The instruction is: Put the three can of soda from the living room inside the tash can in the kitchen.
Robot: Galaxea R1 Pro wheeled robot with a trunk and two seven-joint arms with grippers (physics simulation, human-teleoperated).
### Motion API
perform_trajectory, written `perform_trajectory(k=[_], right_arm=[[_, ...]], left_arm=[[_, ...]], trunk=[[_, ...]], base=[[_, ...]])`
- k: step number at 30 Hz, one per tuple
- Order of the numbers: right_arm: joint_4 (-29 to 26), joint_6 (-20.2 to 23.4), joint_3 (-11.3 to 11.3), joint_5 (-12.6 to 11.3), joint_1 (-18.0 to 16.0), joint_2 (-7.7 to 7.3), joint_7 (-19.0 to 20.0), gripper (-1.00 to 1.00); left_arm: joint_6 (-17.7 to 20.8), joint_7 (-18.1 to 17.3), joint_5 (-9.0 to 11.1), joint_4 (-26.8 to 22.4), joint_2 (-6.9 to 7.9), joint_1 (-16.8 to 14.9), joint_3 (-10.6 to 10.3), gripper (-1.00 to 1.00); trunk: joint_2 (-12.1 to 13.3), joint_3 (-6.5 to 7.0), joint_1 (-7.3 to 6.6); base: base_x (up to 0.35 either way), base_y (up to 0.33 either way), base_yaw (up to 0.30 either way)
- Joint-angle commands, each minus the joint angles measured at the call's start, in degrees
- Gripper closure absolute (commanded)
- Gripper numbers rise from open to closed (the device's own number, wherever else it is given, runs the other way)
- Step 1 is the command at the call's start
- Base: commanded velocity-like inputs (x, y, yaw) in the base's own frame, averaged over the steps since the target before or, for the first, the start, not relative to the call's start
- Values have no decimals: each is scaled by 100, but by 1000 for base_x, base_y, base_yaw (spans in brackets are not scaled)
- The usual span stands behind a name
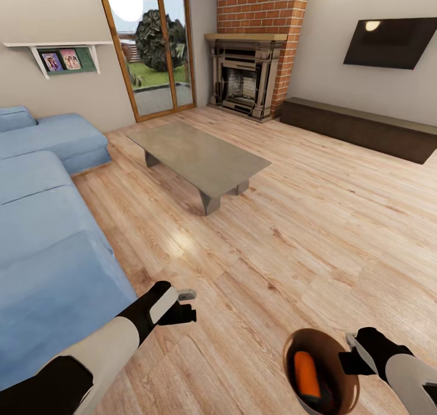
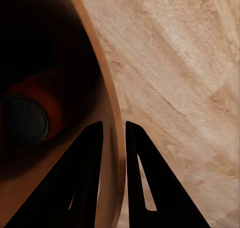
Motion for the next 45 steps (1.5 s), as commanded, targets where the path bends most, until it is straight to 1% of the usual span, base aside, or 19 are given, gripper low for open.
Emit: perform_trajectory(k=[1, 2, 7, 12, 19, 20, 24, 38, 44, 45], right_arm=[[1, 3, -13, -33, 0, -1, 22, 100], [1, 2, -13, -32, 0, -1, 23, 100], [1, -2, -16, -30, 2, -2, 24, 100], [5, -198, -18, -26, 2, -7, 24, 100], [3, -322, -14, -28, 8, -39, 17, 100], [4, -452, -13, -29, 17, -42, 16, 100], [5, -597, -13, -29, 26, -45, 15, 100], [10, -647, -13, -30, 29, -46, 15, 100], [10, -648, -10, -30, 29, -45, 15, 100], [10, -648, -10, -30, 29, -45, 15, 100]], left_arm=[[0, 1, 0, -6, 1, 0, 0, -100], [0, 1, 0, -8, 1, 0, 0, -100], [0, 3, 0, -15, -5, 2, 0, -100], [0, 0, 0, -17, -7, 0, 0, -100], [0, -5, 0, -17, -10, 0, -1, -100], [0, -5, 0, -17, -13, 0, 0, -100], [-2, -5, 0, -17, -15, 0, 0, -100], [-68, -6, 0, -17, -24, 0, -6, -100], [-70, -7, 0, -23, -34, 0, -8, -100], [-70, -7, 0, -23, -36, 0, -8, -100]], trunk=[[0, 0, 0], [0, 0, 0], [-201, -90, 110], [-201, -90, 110], [-201, -90, 110], [-201, -90, 110], [-201, -90, 110], [-762, -341, 417], [-762, -341, 417], [-802, -359, 439]], base=[[0, 0, 0], [0, 0, 0], [0, 0, 0], [0, 0, 0], [0, 0, 0], [0, 0, 0], [0, 0, 0], [0, 0, 0], [0, 0, 0], [0, 0, 0]])
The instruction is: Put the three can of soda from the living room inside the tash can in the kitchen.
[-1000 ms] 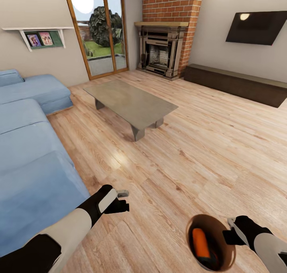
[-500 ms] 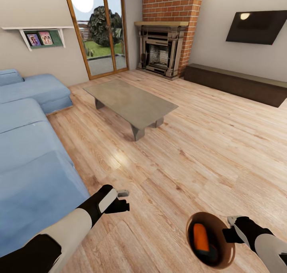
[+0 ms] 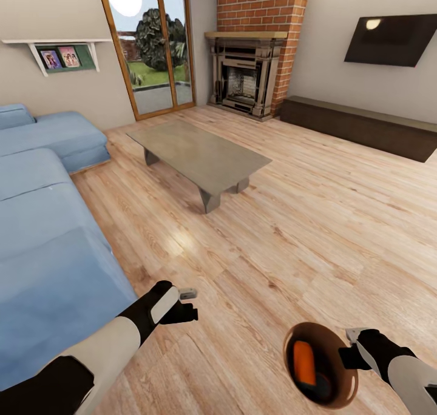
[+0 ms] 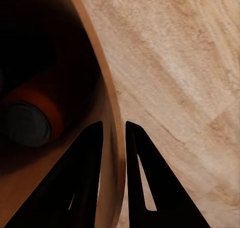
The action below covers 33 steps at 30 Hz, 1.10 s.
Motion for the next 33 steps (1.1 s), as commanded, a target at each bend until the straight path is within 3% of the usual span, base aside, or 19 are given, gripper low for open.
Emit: perform_trajectory(k=[1, 33], right_arm=[[0, 2, -9, -27, -2, 0, 22, 100], [0, 1, -3, -22, 1, 6, 31, 100]], left_arm=[[0, 0, 0, -1, -2, 0, 0, -100], [-70, -7, 0, -2, -32, 0, 0, -100]], trunk=[[-42, -18, 22], [-1325, -593, 725]], base=[[0, 0, 0], [0, 0, 0]])
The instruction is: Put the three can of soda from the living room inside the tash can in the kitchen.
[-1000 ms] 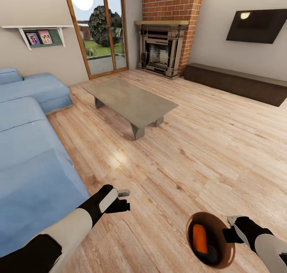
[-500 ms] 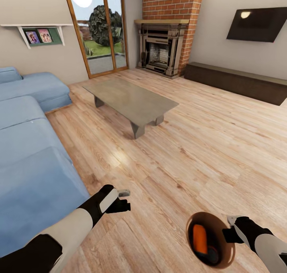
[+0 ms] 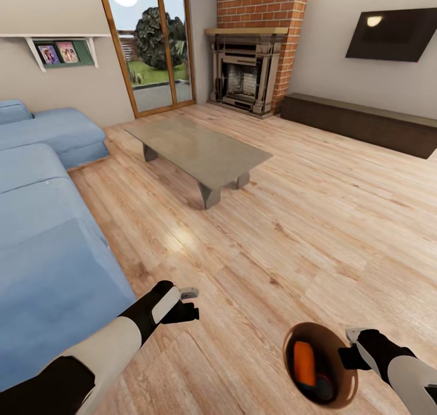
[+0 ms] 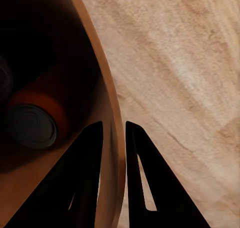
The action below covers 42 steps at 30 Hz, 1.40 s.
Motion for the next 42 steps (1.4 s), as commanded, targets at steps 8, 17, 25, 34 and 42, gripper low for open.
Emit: perform_trajectory(k=[8, 17, 25, 34, 42], right_arm=[[0, -4, -8, -24, 3, 0, 22, 100], [0, -5, -8, -24, 4, 2, 22, 100], [0, -5, -8, -24, 4, 2, 22, 100], [0, -5, -4, -16, 4, 2, 22, 100], [0, -5, 0, -16, 5, 2, 22, 100]], left_arm=[[-17, -8, 0, 0, -1, 0, 0, -100], [-18, -9, 0, 0, -1, 0, 0, -100], [-18, -9, 0, 0, -1, 0, 0, -100], [-26, -14, 0, 0, -1, 1, 0, -100], [-27, -17, 0, 0, -1, 0, 0, -100]], trunk=[[-323, -144, 176], [-684, -305, 374], [-1004, -449, 549], [-1365, -611, 747], [-1686, -754, 923]], base=[[0, 0, 0], [0, 0, 0], [0, 0, 0], [0, 0, 0], [0, 0, 0]])
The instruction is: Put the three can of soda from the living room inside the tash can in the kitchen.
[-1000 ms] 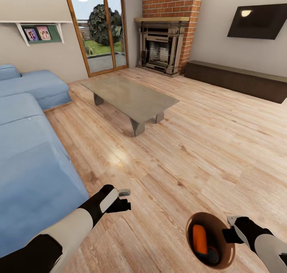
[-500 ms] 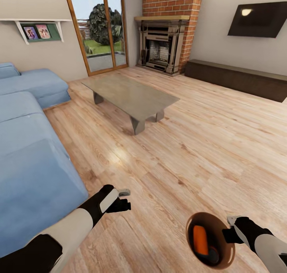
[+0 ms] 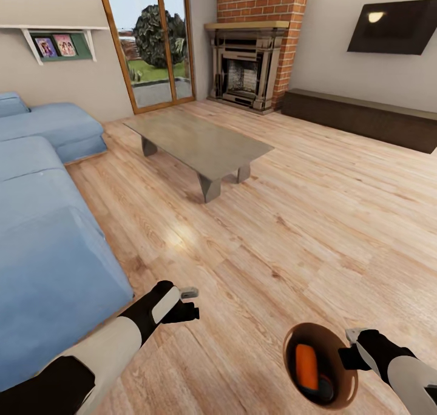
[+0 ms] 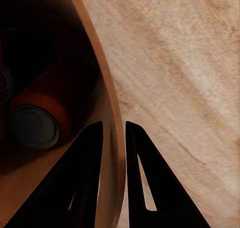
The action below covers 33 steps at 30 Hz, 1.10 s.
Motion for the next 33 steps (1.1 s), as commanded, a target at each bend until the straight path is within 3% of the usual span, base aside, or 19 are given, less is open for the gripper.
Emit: perform_trajectory(k=[1, 33], right_arm=[[0, 2, -9, -28, -2, 0, 22, 100], [0, 2, 0, -19, 4, 0, 22, 100]], left_arm=[[0, 0, 0, 0, 0, 0, 0, -100], [0, 8, 0, -114, 0, 17, 0, -100]], trunk=[[-42, -18, 22], [-1325, -593, 725]], base=[[0, 0, 0], [0, 0, 0]])
